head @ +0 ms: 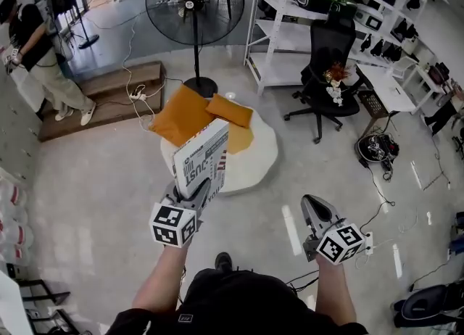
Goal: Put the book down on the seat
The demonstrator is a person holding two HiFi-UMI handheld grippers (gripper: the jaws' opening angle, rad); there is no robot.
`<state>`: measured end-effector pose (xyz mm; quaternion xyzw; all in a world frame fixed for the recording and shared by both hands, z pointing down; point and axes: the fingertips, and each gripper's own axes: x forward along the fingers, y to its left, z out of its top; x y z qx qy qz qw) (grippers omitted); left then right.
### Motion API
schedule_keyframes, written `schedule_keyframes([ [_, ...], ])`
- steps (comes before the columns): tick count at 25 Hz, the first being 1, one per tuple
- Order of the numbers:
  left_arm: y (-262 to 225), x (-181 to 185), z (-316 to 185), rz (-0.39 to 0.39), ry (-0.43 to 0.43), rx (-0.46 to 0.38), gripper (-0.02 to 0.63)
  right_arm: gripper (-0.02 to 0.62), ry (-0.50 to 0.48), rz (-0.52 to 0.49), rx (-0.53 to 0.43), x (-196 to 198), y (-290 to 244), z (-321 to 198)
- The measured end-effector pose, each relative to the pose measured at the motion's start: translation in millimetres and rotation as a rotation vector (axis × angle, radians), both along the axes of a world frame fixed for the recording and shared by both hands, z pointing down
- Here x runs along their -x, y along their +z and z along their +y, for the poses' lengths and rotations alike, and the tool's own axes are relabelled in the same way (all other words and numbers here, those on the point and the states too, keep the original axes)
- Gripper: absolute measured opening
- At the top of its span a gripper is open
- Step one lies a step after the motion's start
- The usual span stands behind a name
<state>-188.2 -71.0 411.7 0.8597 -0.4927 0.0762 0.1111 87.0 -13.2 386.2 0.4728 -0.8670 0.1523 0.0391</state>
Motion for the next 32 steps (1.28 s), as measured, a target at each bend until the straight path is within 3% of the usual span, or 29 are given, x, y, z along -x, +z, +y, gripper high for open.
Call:
schedule_keyframes([
  [8,3.3,9.7,-13.2,0.003,-0.012,-0.053,0.152,0.015,-0.039,0.007,-0.013,15.5,13.6,-29.1],
  [12,-2.8,27.6,-26.5,0.006,-0.034,-0.021,0.152,0.017,-0.054,0.011,-0.017,30.1,-7.4,-54.0],
  [20,21.3,31.5,-39.5,-0.005,-0.065,0.049,0.152,0.017,-0.086,-0.03,0.035,32.4,20.9,-72.4],
  [27,14.3,-2.1,-87.4,-0.032,-0.066,0.079,0.152,0.016,-0.069,-0.093,0.087,-11.1,35.2,-120.8],
  [32,21.1,-50.4,-139.6,-0.043,-0.05,0.111,0.152,0.015,-0.088,-0.112,0.112,-46.3,46.1,-172.7],
])
